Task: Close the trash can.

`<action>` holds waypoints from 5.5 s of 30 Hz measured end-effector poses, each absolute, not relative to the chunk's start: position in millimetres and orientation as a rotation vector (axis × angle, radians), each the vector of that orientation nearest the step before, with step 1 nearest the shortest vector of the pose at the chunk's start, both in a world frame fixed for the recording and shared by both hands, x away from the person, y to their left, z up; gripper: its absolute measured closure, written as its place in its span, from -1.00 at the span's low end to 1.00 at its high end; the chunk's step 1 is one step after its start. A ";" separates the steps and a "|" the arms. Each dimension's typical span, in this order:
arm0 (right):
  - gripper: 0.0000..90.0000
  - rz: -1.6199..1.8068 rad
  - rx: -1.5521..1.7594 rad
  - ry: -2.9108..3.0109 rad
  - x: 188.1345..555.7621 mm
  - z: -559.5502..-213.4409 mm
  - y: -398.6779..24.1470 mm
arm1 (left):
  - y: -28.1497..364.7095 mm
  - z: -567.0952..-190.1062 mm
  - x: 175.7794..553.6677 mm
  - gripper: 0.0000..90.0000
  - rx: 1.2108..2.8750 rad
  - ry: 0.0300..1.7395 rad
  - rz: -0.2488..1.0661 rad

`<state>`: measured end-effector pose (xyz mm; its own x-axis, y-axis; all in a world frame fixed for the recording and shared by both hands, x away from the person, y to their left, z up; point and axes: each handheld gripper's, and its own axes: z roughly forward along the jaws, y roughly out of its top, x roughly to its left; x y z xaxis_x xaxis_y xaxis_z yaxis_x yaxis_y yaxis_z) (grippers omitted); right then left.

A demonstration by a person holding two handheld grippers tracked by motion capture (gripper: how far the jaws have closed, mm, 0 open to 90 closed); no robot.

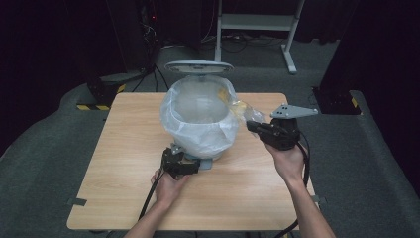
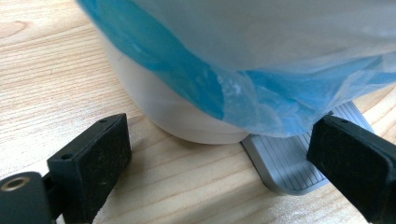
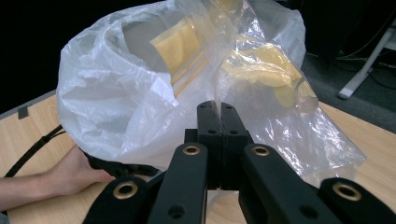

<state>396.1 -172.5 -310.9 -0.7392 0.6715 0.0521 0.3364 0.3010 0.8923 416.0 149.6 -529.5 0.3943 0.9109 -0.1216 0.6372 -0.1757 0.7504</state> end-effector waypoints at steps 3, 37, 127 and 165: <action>1.00 1.420 0.901 2.256 399.5 -308.6 -168.0 | 149.4 -529.6 416.0 -0.86 1.902 1.330 0.463; 1.00 1.473 0.869 2.377 442.7 -288.8 -119.4 | 150.3 -529.2 415.9 -0.86 1.918 1.324 0.466; 1.00 1.430 0.932 2.565 513.3 -284.4 -40.4 | 150.0 -529.1 415.6 -0.86 1.919 1.328 0.459; 0.43 1.261 0.996 2.528 501.1 -295.9 -70.6 | 150.1 -529.2 415.8 -0.86 1.919 1.326 0.463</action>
